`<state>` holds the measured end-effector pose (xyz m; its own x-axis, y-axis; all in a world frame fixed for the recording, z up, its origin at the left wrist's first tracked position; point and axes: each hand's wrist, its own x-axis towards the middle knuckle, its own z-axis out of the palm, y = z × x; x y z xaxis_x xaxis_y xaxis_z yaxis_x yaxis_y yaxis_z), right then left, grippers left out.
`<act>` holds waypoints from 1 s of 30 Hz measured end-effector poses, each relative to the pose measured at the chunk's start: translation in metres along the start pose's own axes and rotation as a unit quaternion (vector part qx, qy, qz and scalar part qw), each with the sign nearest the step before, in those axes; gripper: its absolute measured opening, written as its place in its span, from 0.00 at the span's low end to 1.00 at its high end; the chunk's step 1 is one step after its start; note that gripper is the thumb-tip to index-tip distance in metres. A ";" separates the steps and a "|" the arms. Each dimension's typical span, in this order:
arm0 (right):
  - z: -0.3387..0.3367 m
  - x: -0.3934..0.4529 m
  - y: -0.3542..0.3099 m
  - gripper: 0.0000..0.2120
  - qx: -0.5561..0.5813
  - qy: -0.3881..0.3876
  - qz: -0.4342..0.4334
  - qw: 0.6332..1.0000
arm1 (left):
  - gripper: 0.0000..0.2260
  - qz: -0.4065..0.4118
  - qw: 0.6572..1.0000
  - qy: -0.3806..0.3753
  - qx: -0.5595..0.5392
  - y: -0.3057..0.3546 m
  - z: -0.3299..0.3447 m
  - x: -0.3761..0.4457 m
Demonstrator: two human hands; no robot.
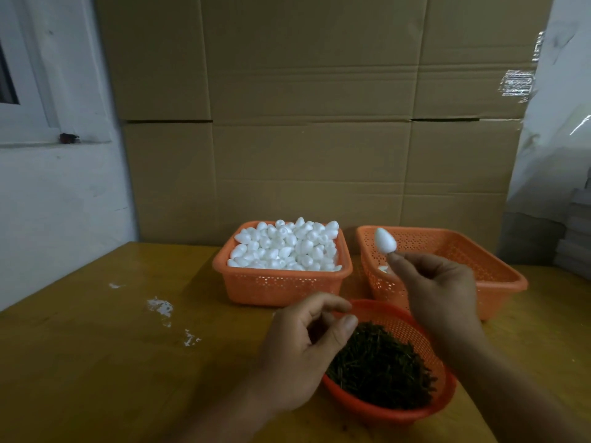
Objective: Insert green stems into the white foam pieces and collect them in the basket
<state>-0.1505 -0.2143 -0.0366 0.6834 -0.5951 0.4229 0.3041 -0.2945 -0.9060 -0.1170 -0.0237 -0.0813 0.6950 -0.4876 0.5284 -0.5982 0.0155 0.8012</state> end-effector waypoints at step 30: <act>-0.032 0.101 0.041 0.17 -0.576 -0.008 0.091 0.813 | 0.08 0.045 0.995 -0.042 0.076 0.001 0.002 -0.003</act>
<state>-0.0903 -0.3105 -0.0307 0.6586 -0.7003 0.2755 -0.6192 -0.7123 -0.3305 -0.1207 -0.0244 -0.0824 0.6034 -0.5616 0.5662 -0.7151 -0.0668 0.6959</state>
